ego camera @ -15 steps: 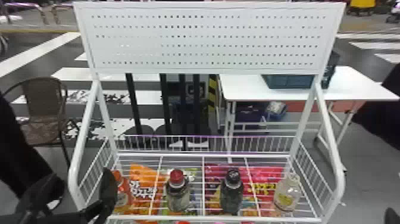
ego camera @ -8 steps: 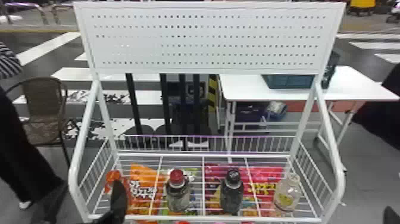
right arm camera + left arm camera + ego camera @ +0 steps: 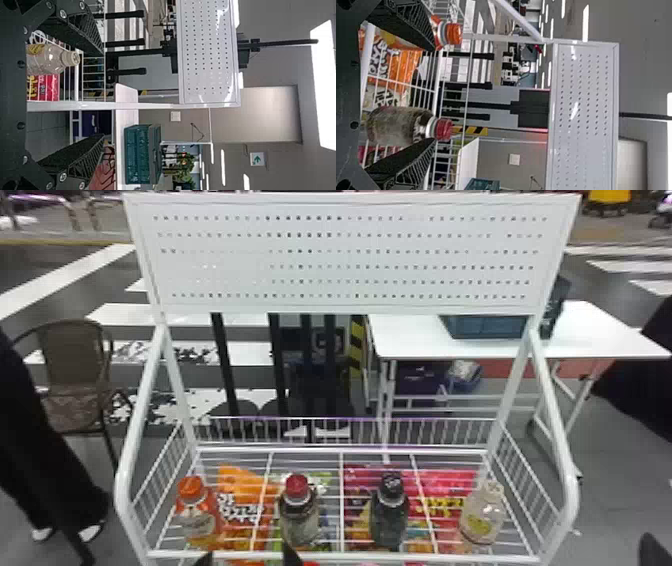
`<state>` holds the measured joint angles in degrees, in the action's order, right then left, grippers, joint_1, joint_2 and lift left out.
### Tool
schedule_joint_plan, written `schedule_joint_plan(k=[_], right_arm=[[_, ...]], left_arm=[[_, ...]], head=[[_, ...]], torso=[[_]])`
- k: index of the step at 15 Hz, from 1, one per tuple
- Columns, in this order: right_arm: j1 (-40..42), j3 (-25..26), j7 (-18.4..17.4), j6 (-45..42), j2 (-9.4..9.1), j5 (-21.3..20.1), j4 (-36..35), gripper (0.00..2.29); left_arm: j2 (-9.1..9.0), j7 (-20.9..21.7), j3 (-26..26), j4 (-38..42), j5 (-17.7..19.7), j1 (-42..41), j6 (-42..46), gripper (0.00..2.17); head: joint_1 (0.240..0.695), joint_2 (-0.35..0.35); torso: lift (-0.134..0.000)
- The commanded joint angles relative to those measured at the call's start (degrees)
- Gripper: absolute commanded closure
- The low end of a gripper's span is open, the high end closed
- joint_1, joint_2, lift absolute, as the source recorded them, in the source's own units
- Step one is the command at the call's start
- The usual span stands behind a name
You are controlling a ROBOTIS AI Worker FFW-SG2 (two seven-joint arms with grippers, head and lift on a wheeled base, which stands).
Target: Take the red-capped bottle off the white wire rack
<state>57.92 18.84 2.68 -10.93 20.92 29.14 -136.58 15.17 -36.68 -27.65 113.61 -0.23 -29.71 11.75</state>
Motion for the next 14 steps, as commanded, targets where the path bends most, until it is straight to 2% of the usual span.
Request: schedule_joint_plan(k=[1, 5, 8, 10, 11, 14], right_arm=[[0.00, -0.12, 0.05, 0.00, 0.00, -0.05, 0.26, 0.17], [0.00, -0.21, 0.05, 0.00, 0.17, -0.13, 0.35, 0.17], [0.17, -0.03, 0.05, -0.18, 0.26, -0.13, 0.35, 0.17], [0.26, 0.06, 0.05, -0.18, 0.35, -0.13, 0.35, 0.17], [0.26, 0.15, 0.05, -0.18, 0.35, -0.13, 0.52, 0.17], [0.26, 0.06, 0.05, -0.35, 0.26, -0.13, 0.70, 0.17]], left_arm=[[-0.49, -0.06, -4.25, -7.00, 0.14, 4.58, 0.07, 0.08], [-1.98, -0.85, -8.03, -15.96, 2.43, 13.01, -0.81, 0.08], [-2.95, -0.41, -8.29, -18.77, 3.92, 17.76, -5.03, 0.08], [-3.04, -0.14, -8.29, -19.21, 5.50, 20.57, -10.48, 0.08], [-2.77, 0.30, -8.21, -19.39, 7.35, 21.63, -11.53, 0.08], [-2.77, 0.12, -8.21, -21.32, 8.67, 24.00, -11.88, 0.08]], head=[[0.499, 0.000], [0.499, 0.000], [0.499, 0.000], [0.499, 0.000], [0.499, 0.000], [0.499, 0.000]], torso=[[0.000], [0.000], [0.000], [0.000], [0.000], [0.000]])
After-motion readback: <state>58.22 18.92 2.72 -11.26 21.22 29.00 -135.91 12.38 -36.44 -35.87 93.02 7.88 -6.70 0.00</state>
